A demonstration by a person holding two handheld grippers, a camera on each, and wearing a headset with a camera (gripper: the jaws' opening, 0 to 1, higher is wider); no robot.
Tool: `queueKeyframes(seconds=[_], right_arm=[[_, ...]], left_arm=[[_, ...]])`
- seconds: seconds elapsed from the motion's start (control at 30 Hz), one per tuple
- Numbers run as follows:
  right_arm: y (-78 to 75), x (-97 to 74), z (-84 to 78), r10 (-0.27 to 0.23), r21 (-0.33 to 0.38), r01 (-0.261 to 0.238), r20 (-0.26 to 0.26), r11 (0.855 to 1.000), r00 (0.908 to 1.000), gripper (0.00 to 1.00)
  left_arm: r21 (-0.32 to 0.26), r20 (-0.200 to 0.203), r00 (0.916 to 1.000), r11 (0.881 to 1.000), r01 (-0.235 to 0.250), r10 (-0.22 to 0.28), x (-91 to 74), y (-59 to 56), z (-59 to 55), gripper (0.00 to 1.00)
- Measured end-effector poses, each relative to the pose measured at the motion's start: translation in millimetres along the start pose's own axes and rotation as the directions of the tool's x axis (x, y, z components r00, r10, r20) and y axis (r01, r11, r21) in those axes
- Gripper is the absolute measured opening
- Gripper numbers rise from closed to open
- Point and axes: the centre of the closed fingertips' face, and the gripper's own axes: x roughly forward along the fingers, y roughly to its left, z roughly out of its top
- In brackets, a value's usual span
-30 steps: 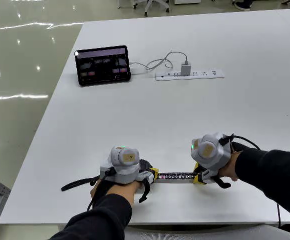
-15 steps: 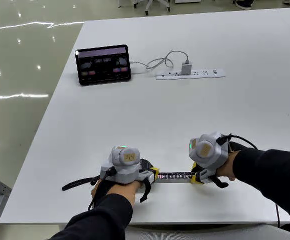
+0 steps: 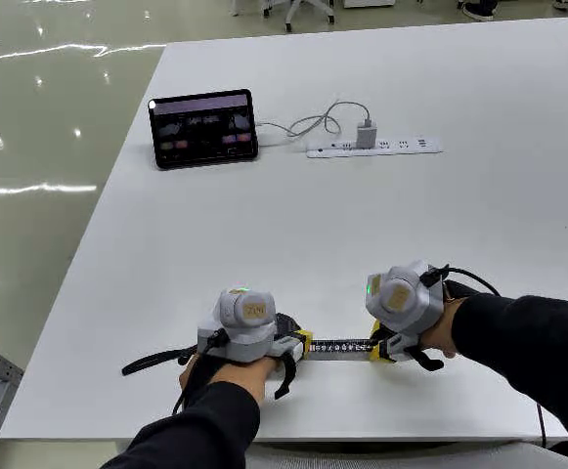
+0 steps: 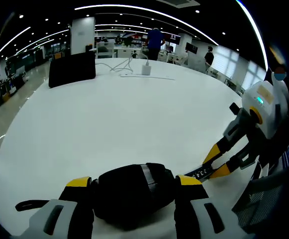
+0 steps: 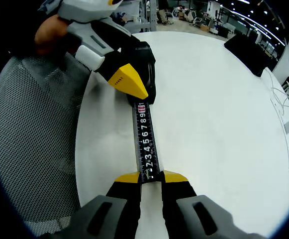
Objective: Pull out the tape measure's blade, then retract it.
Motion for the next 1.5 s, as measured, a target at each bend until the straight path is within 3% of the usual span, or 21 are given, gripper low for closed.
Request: queueKeyframes(seconds=[1.5], right_arm=[[1.1,9.5,17.5,0.006,-0.001,-0.006,0.052,1.000,0.9986,0.10]], left_arm=[[-0.003,0.001,1.0000,1.000,0.001,-0.001,-0.1,-0.2,0.2,0.62]])
